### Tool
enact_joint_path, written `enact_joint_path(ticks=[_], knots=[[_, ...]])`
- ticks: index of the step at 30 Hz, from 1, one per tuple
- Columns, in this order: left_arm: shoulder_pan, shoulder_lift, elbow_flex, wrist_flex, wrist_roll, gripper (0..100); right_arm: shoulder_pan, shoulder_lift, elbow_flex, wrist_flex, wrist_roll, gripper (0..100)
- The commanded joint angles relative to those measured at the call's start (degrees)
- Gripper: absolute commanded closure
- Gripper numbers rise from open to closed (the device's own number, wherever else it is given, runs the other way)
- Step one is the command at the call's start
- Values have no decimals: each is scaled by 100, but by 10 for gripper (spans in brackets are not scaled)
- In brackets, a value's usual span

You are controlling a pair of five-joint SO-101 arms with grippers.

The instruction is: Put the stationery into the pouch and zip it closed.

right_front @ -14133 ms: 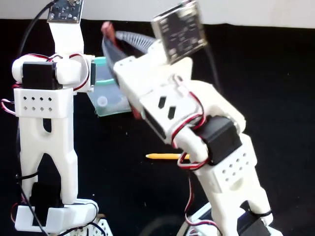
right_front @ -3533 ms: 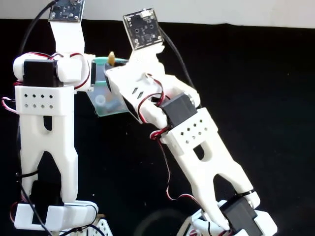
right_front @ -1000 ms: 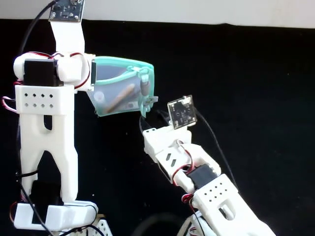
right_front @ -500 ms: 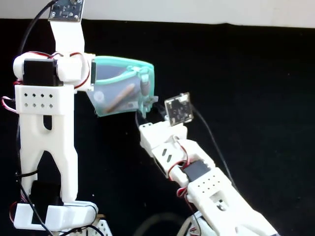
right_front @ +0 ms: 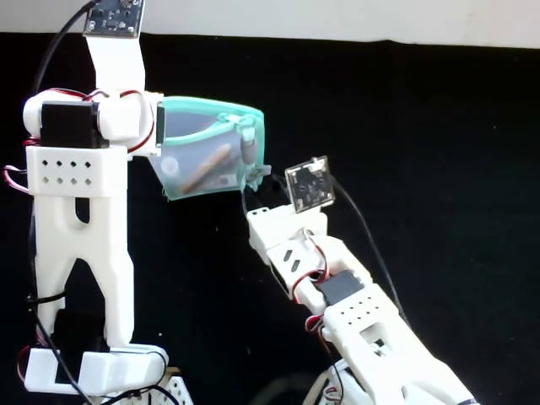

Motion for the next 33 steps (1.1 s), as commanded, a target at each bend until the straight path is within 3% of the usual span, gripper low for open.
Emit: enact_joint_path(ticks=[1, 7, 13, 33], knots=[[-4, 347, 101, 26, -26, 993, -92, 13, -31, -119, 62, 819], [-4, 347, 84, 26, -26, 993, -92, 558, -127, -180, 79, 819], [-4, 321, 84, 35, -26, 993, -84, 1218, -251, -892, 88, 819], [4, 338, 75, 26, -26, 993, -75, 1314, -646, -1007, 53, 821]])
